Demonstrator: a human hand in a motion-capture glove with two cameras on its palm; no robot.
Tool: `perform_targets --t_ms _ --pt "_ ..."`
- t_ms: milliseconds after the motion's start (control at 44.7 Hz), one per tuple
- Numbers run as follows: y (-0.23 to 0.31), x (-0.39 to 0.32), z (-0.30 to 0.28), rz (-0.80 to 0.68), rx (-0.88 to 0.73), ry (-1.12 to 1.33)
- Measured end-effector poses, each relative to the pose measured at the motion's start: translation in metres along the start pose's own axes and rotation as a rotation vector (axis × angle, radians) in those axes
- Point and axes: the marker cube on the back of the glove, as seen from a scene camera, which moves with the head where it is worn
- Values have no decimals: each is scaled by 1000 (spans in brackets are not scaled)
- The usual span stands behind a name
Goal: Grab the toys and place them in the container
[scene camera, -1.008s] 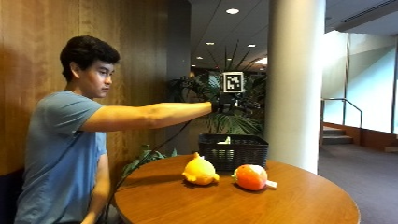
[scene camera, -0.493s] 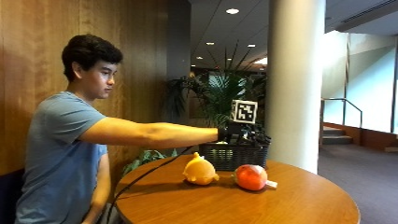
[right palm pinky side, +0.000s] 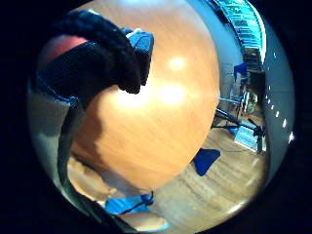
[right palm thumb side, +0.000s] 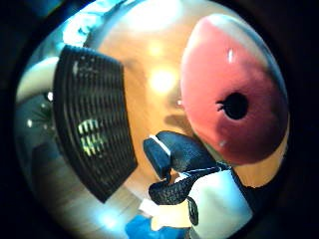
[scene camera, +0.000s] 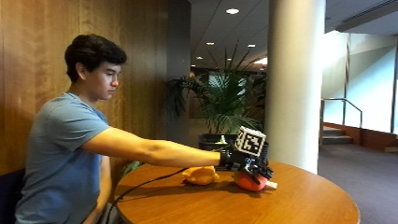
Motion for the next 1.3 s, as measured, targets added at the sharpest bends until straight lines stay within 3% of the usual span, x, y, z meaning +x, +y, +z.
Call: perform_targets --t_ms 67,157,358,448,537,627,806,1120,1232,1299 --pt "0 -9 8 -130 -8 -85" --pt "-3 -11 12 -131 11 -104" --pt "-7 9 -6 95 82 31" --pt "3 9 -33 4 116 -29" --pt "14 24 -67 49 152 -26" --pt "36 26 -101 -117 187 -22" --pt "70 19 -174 -64 261 -64" --pt "133 -94 -270 -235 405 -138" --pt "133 -155 -280 -87 411 -207" --pt "142 -187 -275 -301 442 -125"
